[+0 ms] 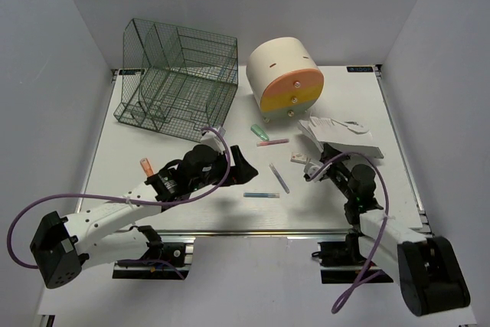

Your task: Organize the desk

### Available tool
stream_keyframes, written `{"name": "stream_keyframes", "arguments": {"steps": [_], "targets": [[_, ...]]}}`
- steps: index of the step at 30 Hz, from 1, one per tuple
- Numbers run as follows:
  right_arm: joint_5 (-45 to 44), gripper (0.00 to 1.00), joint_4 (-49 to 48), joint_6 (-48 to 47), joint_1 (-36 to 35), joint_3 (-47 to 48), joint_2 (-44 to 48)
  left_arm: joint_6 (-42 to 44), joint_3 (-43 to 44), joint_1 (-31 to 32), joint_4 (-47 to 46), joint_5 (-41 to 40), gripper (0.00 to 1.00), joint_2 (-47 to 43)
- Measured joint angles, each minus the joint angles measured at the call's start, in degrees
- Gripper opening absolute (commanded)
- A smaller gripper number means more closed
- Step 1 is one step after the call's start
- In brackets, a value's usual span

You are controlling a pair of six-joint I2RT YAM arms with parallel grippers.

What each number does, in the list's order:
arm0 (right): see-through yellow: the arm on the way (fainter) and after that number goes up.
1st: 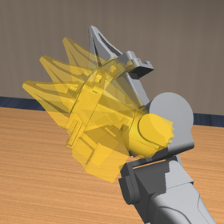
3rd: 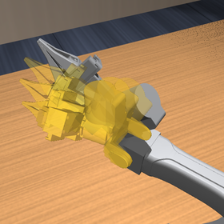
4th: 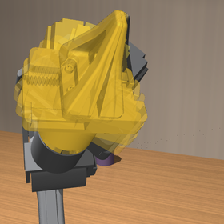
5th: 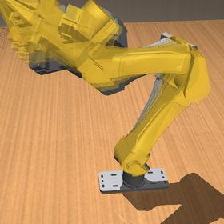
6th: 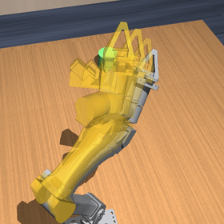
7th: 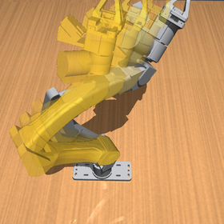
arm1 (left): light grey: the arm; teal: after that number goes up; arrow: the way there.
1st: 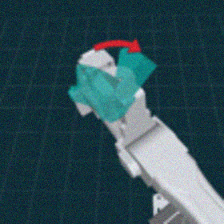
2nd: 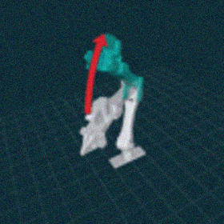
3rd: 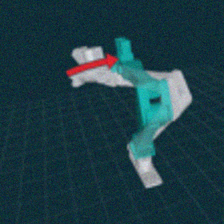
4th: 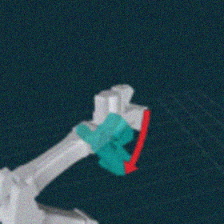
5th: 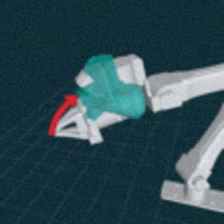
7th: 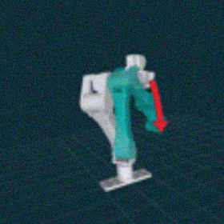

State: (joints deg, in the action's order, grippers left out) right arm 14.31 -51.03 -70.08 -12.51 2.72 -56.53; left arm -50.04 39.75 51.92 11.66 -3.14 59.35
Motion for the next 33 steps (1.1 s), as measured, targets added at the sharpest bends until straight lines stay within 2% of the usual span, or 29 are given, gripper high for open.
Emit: {"name": "stream_keyframes", "arguments": {"steps": [2, 7, 12, 18, 22, 33], "targets": [[0.1, 0.0, 5.4, 4.0, 0.0, 0.9, 3.8, 0.0, 0.0, 0.0, 0.0, -0.1, 0.98, 0.0], [-0.3, 0.0, 18.4, 12.5, 0.2, 7.9, 4.4, 0.8, 0.4, 0.1, -0.1, -0.2, 0.98, -0.1], [-0.2, 0.0, 31.3, 22.4, 1.0, 19.4, 4.5, 4.5, 2.2, 0.1, -1.4, 0.0, 0.98, -0.2], [0.0, 0.0, 42.9, 32.5, 2.5, 33.5, 4.5, 12.5, 6.0, 0.1, -8.9, 0.9, 0.98, 1.3], [0.0, 0.0, 48.0, 35.8, 3.4, 40.3, 4.4, 16.9, 7.3, 0.1, -13.8, 2.1, 0.98, 3.1], [0.9, 0.0, 57.4, 41.6, 6.5, 48.9, 3.1, 23.5, 8.8, 0.1, -19.8, 5.3, 0.98, 7.3]]}}
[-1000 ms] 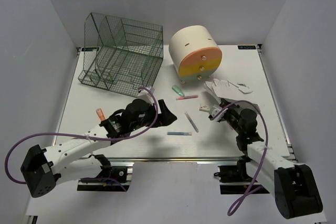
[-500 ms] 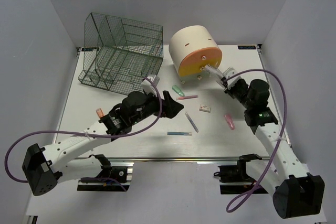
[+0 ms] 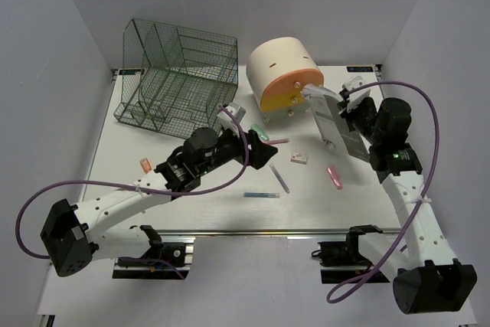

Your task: Organize the desk

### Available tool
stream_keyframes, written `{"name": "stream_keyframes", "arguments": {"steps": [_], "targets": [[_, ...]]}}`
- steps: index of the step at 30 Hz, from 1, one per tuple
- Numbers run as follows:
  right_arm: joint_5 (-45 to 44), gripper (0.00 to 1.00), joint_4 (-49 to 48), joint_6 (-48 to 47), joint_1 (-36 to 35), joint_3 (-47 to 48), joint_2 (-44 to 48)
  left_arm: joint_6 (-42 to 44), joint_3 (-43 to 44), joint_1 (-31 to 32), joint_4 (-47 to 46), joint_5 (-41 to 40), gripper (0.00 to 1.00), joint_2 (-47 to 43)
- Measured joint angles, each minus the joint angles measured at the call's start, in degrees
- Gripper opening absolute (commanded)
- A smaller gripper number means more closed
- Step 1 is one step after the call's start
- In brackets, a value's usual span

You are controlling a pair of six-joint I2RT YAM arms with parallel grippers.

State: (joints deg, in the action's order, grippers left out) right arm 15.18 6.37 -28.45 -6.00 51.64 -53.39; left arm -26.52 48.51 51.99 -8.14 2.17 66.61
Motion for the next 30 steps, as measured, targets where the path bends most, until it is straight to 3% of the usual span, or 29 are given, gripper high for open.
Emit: {"name": "stream_keyframes", "arguments": {"steps": [11, 20, 30], "targets": [[8.3, 0.0, 7.1, 7.8, 0.8, 14.5, -1.0, 6.8, -3.1, 0.0, -11.8, 1.5, 0.98, -0.6], [22.4, 0.0, 11.8, 18.5, 0.8, 17.1, -0.2, 12.2, -9.8, 0.0, -20.8, 3.4, 0.98, -1.0], [39.7, 0.0, 4.8, 38.0, 0.8, 17.5, -0.2, 15.0, -11.3, 0.0, -27.5, 4.9, 0.98, -0.5]]}}
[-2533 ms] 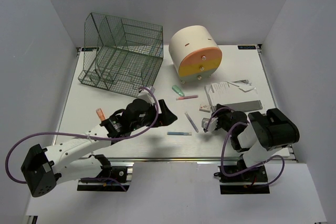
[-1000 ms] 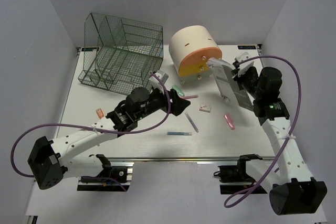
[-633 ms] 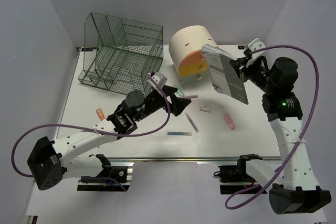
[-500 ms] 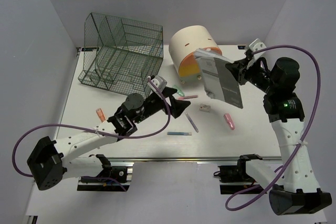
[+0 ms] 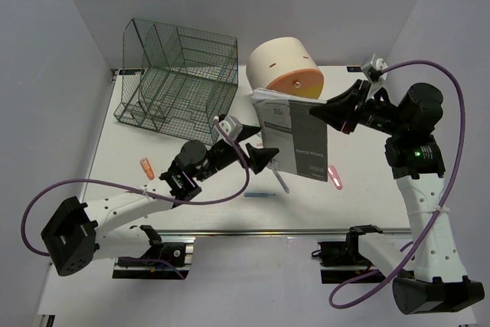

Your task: Organize the desk

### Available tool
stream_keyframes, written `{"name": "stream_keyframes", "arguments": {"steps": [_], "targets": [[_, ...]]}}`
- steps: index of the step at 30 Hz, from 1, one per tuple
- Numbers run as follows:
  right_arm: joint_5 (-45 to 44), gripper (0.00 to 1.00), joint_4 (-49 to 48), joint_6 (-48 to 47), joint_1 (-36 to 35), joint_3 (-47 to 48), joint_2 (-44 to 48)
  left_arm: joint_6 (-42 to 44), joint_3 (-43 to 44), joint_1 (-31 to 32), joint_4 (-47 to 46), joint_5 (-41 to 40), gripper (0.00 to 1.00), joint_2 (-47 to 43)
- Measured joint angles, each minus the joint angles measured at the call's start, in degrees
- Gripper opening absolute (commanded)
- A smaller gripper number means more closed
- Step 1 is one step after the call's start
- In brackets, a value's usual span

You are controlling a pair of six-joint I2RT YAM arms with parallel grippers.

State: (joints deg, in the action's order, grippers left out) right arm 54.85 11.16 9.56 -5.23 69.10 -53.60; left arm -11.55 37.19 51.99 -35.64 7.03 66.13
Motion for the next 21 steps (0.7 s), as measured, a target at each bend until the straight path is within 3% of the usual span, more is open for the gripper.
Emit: {"name": "stream_keyframes", "arguments": {"steps": [5, 13, 21], "targets": [[8.4, 0.0, -11.0, 11.8, 0.0, -0.9, 0.1, 0.6, 4.2, 0.0, -0.4, 0.0, 0.98, 3.3], [19.9, 0.0, -39.7, 36.3, 0.3, -5.2, -0.2, 0.8, 4.7, 0.1, -0.6, 1.0, 0.98, 1.8], [24.8, 0.0, -49.6, 45.2, 0.3, -5.1, 0.0, 2.5, 4.8, 0.0, 1.5, -1.8, 0.98, -5.8]]}}
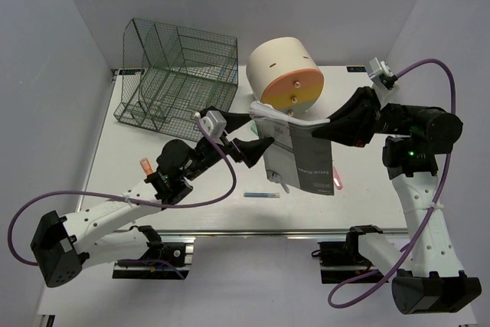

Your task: Organize the desk

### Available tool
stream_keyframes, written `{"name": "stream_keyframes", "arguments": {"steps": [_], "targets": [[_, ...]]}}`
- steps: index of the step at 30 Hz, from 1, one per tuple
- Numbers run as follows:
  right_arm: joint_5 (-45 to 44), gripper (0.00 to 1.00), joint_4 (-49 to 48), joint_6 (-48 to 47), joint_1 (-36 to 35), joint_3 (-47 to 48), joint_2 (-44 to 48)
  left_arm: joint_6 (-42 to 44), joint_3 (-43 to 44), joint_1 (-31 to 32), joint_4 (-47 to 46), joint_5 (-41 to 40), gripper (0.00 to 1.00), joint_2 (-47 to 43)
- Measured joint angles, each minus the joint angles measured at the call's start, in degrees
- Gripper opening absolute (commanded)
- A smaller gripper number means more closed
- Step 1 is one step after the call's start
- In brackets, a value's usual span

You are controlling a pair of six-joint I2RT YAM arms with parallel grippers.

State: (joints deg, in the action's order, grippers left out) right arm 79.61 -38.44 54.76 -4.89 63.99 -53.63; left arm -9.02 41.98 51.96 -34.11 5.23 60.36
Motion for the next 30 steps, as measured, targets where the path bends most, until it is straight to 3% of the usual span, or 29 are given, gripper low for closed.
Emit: {"name": "stream_keyframes", "arguments": {"steps": [15, 23, 30], "targets": [[4.8, 0.0, -14.1, 13.8, 0.0, 2.6, 0.1, -0.1, 3.9, 0.0, 10.6, 0.1, 0.98, -1.0], [4.9, 0.0, -12.3, 13.4, 0.0, 3.7, 0.5, -0.9, 3.5, 0.0, 16.7, 0.4, 0.98, -5.7], [4.8, 0.0, -6.0, 7.9, 0.0, 5.5, 0.3, 0.7, 2.5, 0.0, 21.1, 8.6, 0.98, -13.9]]}}
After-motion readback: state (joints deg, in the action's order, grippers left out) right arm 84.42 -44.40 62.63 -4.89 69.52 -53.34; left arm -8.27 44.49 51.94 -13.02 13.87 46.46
